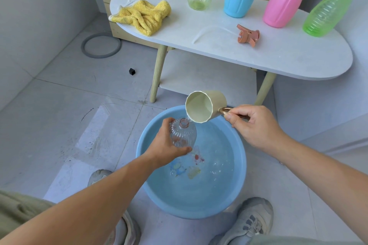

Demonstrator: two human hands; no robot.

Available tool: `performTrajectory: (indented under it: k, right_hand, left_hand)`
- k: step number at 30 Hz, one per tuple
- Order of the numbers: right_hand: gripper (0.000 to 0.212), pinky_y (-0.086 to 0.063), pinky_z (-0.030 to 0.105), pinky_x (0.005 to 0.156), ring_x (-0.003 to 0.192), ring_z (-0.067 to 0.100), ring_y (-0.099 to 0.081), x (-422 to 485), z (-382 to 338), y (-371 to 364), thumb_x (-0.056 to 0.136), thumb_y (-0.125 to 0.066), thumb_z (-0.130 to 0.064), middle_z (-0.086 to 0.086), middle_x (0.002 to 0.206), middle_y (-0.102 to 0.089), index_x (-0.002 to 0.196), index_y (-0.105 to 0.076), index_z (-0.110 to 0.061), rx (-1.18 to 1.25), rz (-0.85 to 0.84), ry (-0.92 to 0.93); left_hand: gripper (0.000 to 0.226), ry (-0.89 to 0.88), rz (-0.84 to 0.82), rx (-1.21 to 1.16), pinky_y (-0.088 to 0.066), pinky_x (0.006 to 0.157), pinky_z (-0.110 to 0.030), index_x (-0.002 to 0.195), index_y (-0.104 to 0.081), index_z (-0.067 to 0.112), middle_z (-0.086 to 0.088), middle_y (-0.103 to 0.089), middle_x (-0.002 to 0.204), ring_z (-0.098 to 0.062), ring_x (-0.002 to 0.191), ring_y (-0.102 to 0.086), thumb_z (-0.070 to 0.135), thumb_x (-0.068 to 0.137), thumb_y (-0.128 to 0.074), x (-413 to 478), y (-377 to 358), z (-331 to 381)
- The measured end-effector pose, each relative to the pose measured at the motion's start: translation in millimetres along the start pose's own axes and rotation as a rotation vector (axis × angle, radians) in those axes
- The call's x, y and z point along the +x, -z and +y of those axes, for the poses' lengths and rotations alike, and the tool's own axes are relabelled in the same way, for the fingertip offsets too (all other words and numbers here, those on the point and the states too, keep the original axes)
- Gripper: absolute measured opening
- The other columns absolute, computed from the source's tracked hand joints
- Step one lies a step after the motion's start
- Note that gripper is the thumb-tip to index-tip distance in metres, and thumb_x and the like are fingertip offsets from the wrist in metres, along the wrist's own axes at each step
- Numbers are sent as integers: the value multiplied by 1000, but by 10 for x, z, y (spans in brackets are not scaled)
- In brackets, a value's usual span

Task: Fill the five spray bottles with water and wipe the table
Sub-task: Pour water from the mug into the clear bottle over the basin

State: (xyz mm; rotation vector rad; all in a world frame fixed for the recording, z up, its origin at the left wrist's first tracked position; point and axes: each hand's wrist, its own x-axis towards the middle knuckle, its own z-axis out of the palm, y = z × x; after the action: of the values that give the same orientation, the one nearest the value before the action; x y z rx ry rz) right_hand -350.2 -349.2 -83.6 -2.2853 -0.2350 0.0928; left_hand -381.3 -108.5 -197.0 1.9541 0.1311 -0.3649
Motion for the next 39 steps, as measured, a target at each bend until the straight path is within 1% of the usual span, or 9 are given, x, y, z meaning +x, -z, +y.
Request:
performTrajectory:
  k: [3, 5, 10, 12, 17, 22, 28, 34, 39]
  right_hand:
    - [13, -50, 21, 82, 94, 2, -67, 11, 17, 1, 91, -67, -24, -13, 88, -73, 83, -77, -21, -3, 5, 5]
    - [13, -51, 23, 84, 97, 4, -67, 13, 23, -2, 91, -67, -24, -11, 90, -74, 85, -78, -18, -4, 9, 14]
    - [13, -50, 27, 85, 97, 5, -67, 15, 41, -8, 91, -68, -24, -9, 90, -75, 86, -78, -18, -23, 12, 25]
    - [13, -49, 27, 86, 97, 6, -67, 15, 43, -7, 90, -68, -25, -9, 89, -75, 85, -78, -18, -27, 13, 28]
    - [13, -50, 26, 86, 97, 5, -67, 17, 48, -12, 91, -68, -24, -8, 88, -74, 84, -77, -18, -27, 13, 45]
    - [12, -47, 16, 82, 95, 3, -66, 9, 36, -14, 91, -68, -24, -10, 88, -74, 85, -78, -20, -42, 18, 52]
    - [13, -48, 22, 85, 97, 5, -66, 14, 33, -6, 91, -68, -24, -9, 89, -74, 86, -78, -18, -51, 16, 61]
    - [13, -47, 15, 85, 100, 2, -65, 20, 24, 3, 91, -68, -23, -9, 91, -74, 87, -79, -17, -50, 15, 64]
    - [13, -46, 15, 87, 101, 1, -65, 18, 25, 14, 91, -68, -24, -9, 88, -74, 83, -77, -19, -76, 13, 87]
  left_hand:
    - [94, -3, 1, -2, -46, 67, -6, 141, -30, 28, 9, -52, 128, -4, 102, -58, 24, 71, -92, 12, -3, -20]
    - [93, -6, 3, 0, -46, 68, -7, 140, -30, 29, 8, -51, 128, -7, 104, -58, 24, 70, -92, 15, -6, -26]
    - [86, -1, -5, -23, -46, 64, -3, 133, -31, 32, 13, -51, 120, 9, 93, -58, 18, 72, -91, -1, -9, -5]
    - [85, 2, -5, -25, -46, 63, -4, 131, -30, 33, 15, -51, 118, 11, 91, -58, 17, 73, -90, -5, -7, 4]
    - [85, -3, -3, -27, -46, 64, -2, 129, -30, 35, 19, -50, 116, 4, 98, -57, 19, 72, -91, -8, -3, 3]
    - [85, -6, 1, -19, -46, 64, -2, 128, -30, 35, 13, -52, 120, 3, 101, -56, 20, 72, -91, -2, -3, -8]
    - [86, -1, 1, -17, -46, 63, -2, 131, -30, 34, 10, -51, 124, 6, 98, -56, 19, 72, -91, -2, -13, -10]
    - [88, -7, 7, -9, -47, 66, -7, 130, -29, 36, 10, -51, 126, -8, 104, -59, 23, 70, -92, 1, -13, -27]
    - [84, -6, 3, -22, -45, 64, -2, 128, -30, 34, 15, -50, 118, 3, 98, -56, 18, 72, -91, 7, -20, -31]
